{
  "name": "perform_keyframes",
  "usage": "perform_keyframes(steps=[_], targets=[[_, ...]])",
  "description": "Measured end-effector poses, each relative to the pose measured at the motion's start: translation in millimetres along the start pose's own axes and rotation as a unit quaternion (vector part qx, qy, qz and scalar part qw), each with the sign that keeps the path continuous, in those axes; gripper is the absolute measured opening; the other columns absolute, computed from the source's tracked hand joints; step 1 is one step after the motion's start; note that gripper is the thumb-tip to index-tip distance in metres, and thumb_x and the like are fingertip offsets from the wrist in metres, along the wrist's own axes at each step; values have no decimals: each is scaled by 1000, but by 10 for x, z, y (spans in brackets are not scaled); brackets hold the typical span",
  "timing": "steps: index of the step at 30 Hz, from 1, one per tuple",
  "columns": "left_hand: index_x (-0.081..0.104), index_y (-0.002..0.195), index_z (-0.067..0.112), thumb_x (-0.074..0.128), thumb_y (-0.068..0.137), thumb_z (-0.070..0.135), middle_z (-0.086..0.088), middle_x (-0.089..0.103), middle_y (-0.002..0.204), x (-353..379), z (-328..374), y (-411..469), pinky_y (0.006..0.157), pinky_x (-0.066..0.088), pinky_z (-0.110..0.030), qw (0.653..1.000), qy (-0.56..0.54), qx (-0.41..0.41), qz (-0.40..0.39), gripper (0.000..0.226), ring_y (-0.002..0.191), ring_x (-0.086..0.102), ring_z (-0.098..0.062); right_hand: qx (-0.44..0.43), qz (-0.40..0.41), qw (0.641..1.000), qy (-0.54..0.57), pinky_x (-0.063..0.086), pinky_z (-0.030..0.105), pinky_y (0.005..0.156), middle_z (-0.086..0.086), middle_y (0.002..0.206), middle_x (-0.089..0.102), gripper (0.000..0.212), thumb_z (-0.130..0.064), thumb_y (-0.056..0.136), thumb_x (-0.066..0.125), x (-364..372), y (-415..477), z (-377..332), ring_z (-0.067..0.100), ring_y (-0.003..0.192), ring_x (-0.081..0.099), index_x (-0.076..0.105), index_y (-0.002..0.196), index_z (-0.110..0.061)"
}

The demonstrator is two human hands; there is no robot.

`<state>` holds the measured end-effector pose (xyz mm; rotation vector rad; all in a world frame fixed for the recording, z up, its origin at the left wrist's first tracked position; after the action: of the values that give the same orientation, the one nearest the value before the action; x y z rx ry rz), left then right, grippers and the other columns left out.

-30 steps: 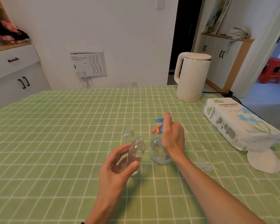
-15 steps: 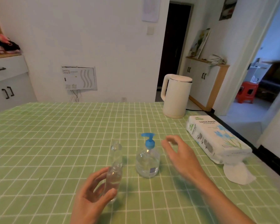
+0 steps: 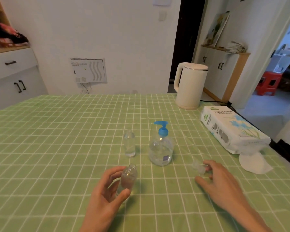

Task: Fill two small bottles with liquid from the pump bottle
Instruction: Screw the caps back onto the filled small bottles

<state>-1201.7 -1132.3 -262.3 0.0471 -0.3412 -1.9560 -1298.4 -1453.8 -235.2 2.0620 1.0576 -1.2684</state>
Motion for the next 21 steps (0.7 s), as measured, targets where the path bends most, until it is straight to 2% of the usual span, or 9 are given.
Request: perform_keyframes(steps=[2,5,9,13,15,18,19,21], targets=[[73,119,31,78,75,-3,-9,74,121,-6,-3,-20,101,59,-34,1000,-5,-8,-2,56,113,74,-31,3,21,1000,-5,56,36,93,-10,128,63,64,-44,95,79,16,25,-7,14,109,65,53,150,-25],[71,121,31,77,77,-1,-8,73,125,-12,9,-47,106,58,-39,1000,-10,-23,-5,55,118,72,-33,-2,53,999,-4,52,34,82,-9,118,66,46,-38,96,80,40,55,-22,16,100,66,64,136,-23],[69,124,31,81,84,1,-4,72,128,11,60,-70,113,49,-52,1000,11,-17,-12,51,124,68,-29,-13,72,997,-8,48,33,76,-4,110,71,23,-30,98,79,71,50,-47,16,92,65,73,118,-22],[68,124,30,79,79,5,-3,72,130,33,61,-74,117,44,-58,1000,15,-19,-6,53,127,67,-29,-7,72,997,21,45,32,74,-1,109,73,13,-25,101,75,27,5,-84,16,85,64,75,113,-21],[68,125,32,81,80,7,-2,72,131,36,65,-76,117,45,-58,1000,21,-13,-8,54,127,67,-27,-11,69,990,125,49,32,74,-7,106,77,9,-24,100,76,-81,-22,-184,10,87,70,78,109,-27],[68,128,32,82,80,19,-3,71,134,22,41,-69,117,44,-55,1000,24,-6,-9,53,128,67,-26,-53,-5,935,350,55,25,85,-19,103,80,13,-36,92,80,-294,-159,-544,0,94,76,83,103,-42],[68,129,32,82,79,21,-3,71,135,17,31,-66,117,44,-53,1000,24,-4,-8,53,128,67,-26,-87,-32,918,386,57,22,84,-22,107,81,19,-43,87,79,-342,-230,-693,-2,96,76,82,105,-47],[69,129,32,82,80,20,-4,71,136,15,16,-65,117,45,-49,1000,27,0,-13,53,130,66,-26,-155,-77,895,410,61,19,82,-19,108,82,22,-46,84,78,-368,-369,-967,0,98,77,83,106,-46]])
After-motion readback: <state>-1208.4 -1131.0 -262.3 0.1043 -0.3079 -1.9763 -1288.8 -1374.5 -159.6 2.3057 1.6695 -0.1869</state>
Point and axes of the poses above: each hand's wrist, its own y-axis towards the middle knuckle, its own x-axis out of the palm, z = x × y, the point moved 2 cm from there along y, towards the middle knuckle
